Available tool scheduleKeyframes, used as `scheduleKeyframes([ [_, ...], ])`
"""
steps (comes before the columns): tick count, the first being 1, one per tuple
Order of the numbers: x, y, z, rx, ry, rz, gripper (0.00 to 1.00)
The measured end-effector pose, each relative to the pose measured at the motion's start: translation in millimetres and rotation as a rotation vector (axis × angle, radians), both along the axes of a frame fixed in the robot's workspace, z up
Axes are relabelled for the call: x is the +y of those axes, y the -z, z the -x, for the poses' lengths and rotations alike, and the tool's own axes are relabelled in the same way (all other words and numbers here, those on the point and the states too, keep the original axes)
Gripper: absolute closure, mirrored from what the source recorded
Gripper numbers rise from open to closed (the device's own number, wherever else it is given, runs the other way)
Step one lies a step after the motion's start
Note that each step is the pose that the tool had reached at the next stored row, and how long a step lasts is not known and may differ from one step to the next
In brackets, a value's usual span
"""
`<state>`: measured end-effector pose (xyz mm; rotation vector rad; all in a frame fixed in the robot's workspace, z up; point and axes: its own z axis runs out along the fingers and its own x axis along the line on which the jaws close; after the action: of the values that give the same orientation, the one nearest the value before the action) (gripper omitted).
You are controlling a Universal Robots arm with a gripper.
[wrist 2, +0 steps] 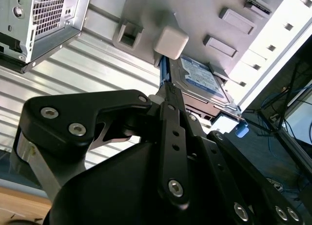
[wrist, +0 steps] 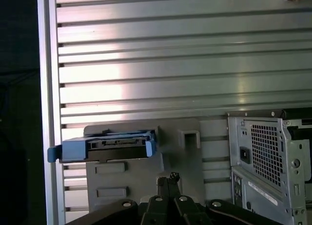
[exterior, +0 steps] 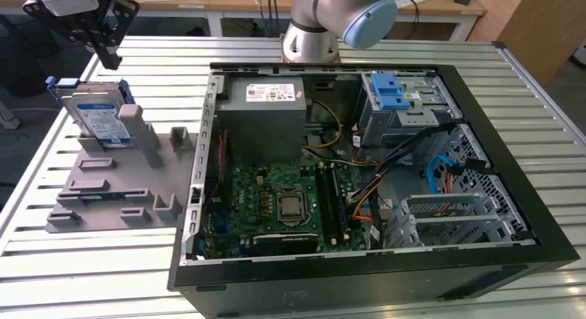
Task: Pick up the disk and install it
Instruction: 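Reach for the disk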
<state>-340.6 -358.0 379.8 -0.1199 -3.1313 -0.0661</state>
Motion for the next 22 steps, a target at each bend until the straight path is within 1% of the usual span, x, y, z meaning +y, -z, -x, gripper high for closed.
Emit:
scheduleKeyframes([
  [4, 1.2, 0.4, 5.8, 0.0012, 0.000, 0.0000, 0.89],
  [5, 2.0, 0.7, 8.8, 0.0016, 0.000, 0.0000, 0.89],
  [13, 6.7, 1.8, 22.4, 0.0040, 0.000, 0.0000, 0.89],
  [22, 9.0, 3.1, 36.9, 0.0079, 0.000, 0.0000, 0.89],
])
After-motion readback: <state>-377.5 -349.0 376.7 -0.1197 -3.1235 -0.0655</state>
